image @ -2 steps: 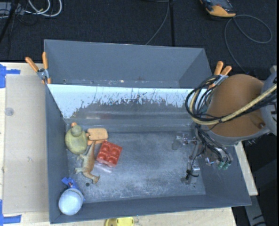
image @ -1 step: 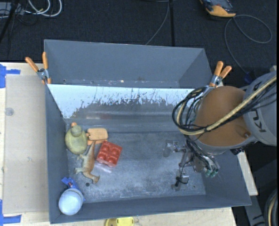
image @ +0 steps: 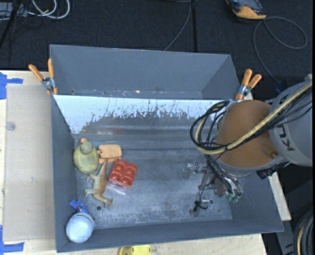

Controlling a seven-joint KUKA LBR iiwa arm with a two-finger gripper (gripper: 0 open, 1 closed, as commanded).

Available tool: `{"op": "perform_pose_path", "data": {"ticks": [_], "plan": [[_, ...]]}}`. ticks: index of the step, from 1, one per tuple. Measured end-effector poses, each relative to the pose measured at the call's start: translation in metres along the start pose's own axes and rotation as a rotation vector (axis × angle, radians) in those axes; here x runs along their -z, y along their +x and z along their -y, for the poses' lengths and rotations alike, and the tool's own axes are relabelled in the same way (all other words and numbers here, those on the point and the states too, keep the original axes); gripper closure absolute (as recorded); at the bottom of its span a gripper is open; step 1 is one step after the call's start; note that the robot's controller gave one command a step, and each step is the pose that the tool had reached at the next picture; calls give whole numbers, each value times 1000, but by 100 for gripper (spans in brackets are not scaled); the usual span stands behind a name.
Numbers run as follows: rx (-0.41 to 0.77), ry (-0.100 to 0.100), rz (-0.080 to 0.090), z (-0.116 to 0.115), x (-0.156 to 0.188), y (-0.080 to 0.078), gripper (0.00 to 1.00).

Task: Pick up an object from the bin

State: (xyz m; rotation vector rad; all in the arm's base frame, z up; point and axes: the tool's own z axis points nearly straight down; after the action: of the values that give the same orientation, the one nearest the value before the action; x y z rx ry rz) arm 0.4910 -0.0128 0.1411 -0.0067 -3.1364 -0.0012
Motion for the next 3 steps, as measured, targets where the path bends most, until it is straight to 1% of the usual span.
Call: {"op": "perform_pose_path", "data": {"ticks": [1,2,3], "plan": [[-62,-2,0,-10,-7,-15,0],[-20,1,7,-10,-9,-18,0],[115,-5,-5,-3,-20,1,0]]}}
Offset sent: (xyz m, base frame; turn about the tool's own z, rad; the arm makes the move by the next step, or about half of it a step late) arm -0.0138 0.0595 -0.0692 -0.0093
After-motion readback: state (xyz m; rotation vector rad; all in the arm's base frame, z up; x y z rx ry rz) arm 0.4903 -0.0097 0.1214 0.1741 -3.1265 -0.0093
